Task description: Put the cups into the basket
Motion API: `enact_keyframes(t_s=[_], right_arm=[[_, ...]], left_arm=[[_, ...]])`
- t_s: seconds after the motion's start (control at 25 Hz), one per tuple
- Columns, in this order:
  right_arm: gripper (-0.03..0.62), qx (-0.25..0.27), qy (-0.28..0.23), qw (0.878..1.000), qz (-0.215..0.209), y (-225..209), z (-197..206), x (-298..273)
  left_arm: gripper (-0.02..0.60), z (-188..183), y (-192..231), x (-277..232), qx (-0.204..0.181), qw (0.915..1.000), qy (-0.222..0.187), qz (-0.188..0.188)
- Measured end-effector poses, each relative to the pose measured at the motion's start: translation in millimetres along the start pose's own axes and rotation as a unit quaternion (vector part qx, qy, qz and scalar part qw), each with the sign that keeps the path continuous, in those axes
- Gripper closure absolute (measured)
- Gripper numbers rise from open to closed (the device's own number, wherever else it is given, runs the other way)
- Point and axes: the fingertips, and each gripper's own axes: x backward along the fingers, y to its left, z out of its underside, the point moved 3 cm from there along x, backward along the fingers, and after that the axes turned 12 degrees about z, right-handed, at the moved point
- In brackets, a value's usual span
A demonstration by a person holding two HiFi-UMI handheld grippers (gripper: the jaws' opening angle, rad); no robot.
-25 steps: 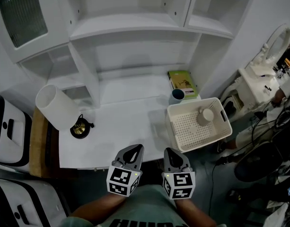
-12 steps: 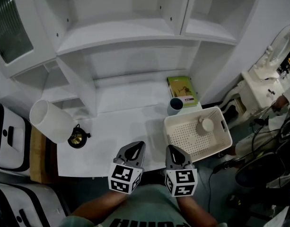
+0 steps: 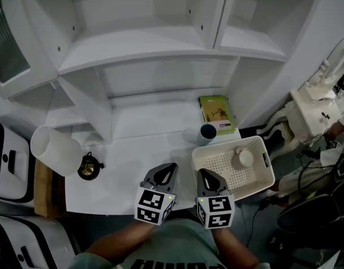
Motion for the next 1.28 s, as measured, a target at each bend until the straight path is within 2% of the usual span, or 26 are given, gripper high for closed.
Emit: enact_keyframes(t_s=[0.4,0.72,0.76,0.84,0.92,1.28], right_arm=[[0.574,0.017,0.003,1.000,0.005,-28,-15,-39],[0.570,0.029,0.023,0.999,-0.011,-40,-22,-73],[0.553,0.031,0.026,0.999,-0.012,-43,-22,-78],[0.464,0.036,0.035,0.999,-0.015,-48,-21,-89],[0.424,0.037,0.043,0.998,-0.020,-52,-23,-99],[0.298,0.060,0.078,0.994,-0.039,-62,-35,-142]], left_arm=[[0.574,-13,17,-39,0.003,0.9999,0.006,-0.014],[0.574,-13,30,-68,0.002,0.9994,0.024,-0.026],[0.575,-14,32,-72,0.001,0.9993,0.026,-0.027],[0.575,-16,35,-79,0.000,0.9992,0.028,-0.028],[0.574,-16,38,-85,-0.001,0.9991,0.031,-0.028],[0.575,-19,55,-114,0.003,0.9986,0.041,-0.032]])
